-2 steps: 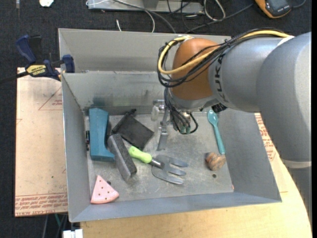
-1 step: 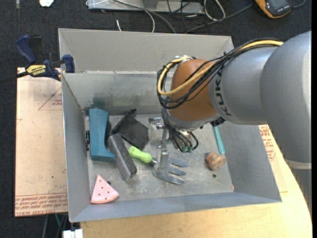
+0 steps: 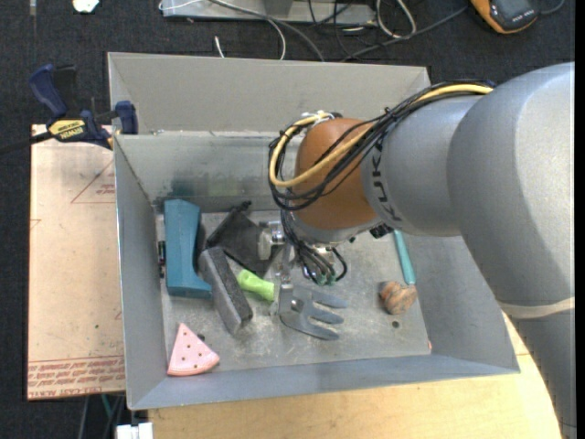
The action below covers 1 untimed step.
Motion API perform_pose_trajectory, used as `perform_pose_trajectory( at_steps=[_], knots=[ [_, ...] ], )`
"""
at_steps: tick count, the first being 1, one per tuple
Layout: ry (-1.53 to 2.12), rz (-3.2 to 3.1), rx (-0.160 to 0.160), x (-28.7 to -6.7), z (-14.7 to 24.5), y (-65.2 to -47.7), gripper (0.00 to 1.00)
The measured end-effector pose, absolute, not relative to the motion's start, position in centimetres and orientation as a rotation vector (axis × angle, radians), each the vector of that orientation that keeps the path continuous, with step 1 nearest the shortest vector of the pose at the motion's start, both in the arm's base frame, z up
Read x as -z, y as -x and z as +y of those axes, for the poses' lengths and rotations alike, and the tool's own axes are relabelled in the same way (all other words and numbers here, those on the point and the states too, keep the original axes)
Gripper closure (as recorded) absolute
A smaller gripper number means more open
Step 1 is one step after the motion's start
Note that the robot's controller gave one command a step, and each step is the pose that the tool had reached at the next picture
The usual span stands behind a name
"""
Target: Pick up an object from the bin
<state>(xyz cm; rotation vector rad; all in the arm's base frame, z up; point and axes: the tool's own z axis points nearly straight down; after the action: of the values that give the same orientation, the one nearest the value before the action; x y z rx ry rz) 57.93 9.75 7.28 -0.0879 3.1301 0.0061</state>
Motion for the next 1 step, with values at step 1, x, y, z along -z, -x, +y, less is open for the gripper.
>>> perform_pose_trajectory(
  at_steps=[1],
  knots=[
    [0.320,3.121,-0.003,-7.07,9.53,-55.14,1.00]
  ],
)
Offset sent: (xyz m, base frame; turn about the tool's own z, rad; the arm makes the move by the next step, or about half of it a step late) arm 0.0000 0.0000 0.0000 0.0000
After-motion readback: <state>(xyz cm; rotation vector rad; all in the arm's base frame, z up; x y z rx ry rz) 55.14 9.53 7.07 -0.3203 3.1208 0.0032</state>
